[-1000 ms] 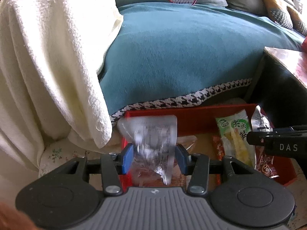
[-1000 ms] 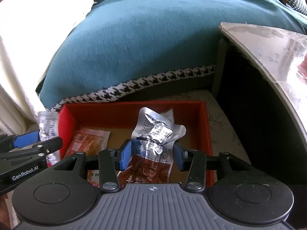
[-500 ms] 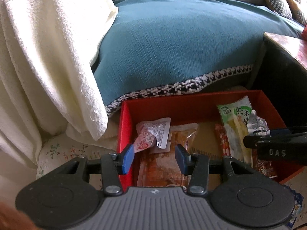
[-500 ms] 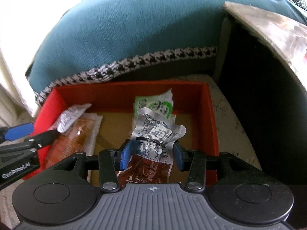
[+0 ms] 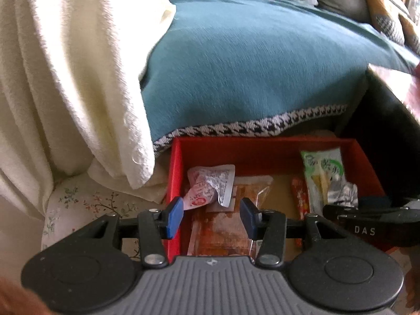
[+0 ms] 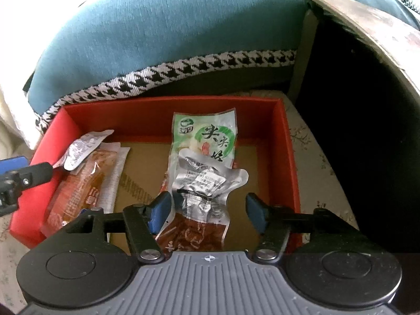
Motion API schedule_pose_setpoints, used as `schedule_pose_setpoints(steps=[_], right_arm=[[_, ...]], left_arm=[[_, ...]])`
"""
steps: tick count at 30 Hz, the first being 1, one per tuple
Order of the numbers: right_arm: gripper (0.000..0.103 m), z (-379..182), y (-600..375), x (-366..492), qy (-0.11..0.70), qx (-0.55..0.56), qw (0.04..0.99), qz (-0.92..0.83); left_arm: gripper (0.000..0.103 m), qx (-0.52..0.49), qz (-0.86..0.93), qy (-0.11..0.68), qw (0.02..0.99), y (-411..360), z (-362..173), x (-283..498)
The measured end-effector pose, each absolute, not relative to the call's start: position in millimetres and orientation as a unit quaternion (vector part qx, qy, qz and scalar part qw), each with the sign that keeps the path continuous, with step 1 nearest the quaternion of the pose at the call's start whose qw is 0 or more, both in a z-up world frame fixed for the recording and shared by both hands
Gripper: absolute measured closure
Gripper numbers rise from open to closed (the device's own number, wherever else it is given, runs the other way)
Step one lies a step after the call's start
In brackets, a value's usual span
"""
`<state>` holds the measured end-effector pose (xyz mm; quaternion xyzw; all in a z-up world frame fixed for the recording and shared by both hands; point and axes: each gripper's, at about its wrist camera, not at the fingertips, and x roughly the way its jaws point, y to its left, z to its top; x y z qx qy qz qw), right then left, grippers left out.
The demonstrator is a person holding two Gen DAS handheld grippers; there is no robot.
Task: Organize snacks
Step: 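Open both grippers to release the packets inside the box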
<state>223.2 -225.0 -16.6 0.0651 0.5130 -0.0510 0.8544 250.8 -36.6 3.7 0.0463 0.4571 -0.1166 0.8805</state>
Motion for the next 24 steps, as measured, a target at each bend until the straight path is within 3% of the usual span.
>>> schedule_pose_setpoints(steps=[24], right_arm=[[0.025,24,-216,207,0.476,0.071,0.876,-0.037]], left_arm=[[0.061,0.067,-0.127,0.451,0.881,-35,22,224]])
